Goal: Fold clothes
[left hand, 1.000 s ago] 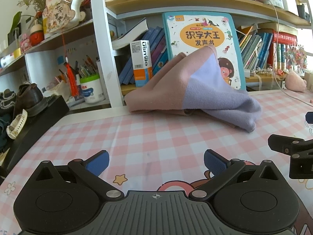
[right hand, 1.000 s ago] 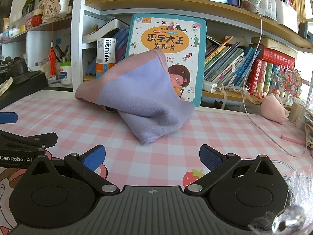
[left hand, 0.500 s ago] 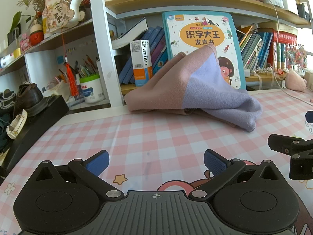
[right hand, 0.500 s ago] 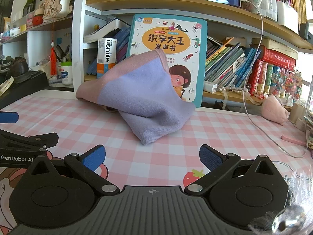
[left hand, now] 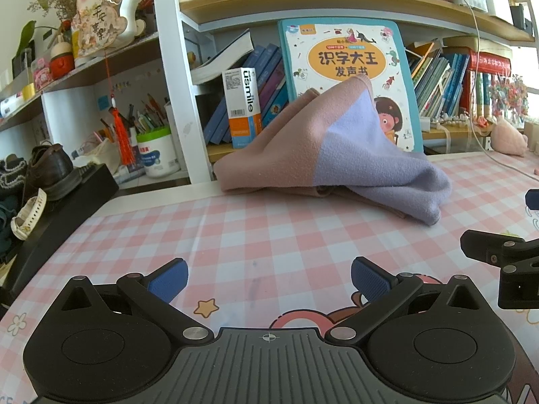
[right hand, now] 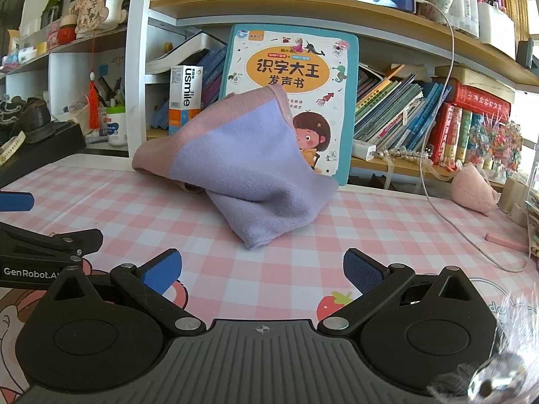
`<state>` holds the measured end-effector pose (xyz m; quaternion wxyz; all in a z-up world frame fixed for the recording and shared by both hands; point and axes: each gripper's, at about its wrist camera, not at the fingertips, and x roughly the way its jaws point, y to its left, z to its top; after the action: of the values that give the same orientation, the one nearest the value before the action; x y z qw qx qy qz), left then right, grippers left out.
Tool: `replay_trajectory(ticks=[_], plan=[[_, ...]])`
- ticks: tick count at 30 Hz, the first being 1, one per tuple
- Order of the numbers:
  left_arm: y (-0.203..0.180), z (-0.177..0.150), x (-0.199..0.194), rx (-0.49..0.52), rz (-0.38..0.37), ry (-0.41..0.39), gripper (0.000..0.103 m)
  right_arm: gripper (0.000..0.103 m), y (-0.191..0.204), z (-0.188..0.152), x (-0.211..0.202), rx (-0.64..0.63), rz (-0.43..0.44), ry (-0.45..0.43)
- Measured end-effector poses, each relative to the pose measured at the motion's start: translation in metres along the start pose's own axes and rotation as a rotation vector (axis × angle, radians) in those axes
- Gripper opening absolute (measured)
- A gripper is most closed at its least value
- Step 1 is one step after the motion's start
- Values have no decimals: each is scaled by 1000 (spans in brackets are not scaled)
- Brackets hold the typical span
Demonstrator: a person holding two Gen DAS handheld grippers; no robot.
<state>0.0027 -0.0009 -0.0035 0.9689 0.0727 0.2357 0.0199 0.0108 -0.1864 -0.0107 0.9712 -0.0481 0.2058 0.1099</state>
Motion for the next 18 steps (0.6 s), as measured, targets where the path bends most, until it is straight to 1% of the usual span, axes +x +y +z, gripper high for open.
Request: replay_trajectory(ticks=[18], plan=[[-1,0,0,5,2,3,103,103,-1,0,0,-1,4,1]])
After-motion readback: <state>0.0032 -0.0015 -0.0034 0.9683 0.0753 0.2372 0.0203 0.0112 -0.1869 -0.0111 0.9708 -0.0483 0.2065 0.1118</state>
